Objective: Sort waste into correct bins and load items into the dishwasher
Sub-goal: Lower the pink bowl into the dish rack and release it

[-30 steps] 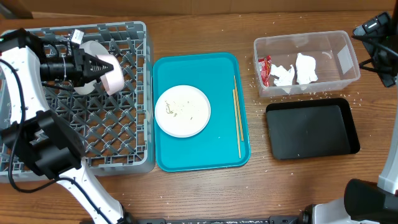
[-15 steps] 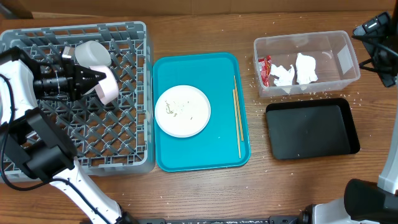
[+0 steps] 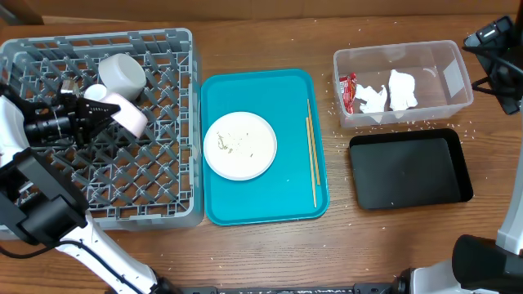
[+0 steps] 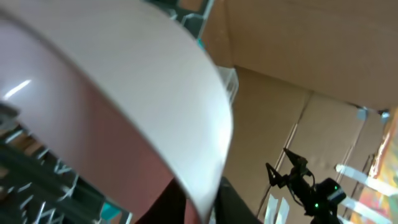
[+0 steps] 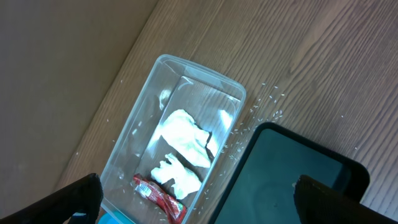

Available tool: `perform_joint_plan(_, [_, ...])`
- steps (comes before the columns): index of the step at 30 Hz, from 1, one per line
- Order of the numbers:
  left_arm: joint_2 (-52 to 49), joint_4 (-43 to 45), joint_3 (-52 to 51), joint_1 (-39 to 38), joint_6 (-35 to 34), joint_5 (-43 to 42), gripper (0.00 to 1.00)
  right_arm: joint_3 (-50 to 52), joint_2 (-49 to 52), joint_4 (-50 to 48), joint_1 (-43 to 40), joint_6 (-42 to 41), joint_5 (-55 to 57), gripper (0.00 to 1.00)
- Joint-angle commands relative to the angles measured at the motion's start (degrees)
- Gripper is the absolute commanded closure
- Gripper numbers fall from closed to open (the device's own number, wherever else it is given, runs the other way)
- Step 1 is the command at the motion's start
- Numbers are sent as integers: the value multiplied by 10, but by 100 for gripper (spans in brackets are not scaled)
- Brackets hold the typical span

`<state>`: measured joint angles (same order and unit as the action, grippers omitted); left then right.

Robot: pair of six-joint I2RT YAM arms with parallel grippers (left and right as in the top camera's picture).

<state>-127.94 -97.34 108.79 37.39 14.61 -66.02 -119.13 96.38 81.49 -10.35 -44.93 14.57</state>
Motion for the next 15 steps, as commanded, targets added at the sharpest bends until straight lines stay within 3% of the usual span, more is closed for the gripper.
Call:
perform_joint_plan(1, [-8,5,-10,-2,-58,132,76,-2,-2,-2,1,3,8,0])
perform_joint_plan(8, [16,5,-10,-2,-89,188,58,-2,-2,-2,1,3,8,0])
perform_joint_plan(15, [101,5,-9,-2,-137,264,42,-2,-2,-2,1,3,8,0])
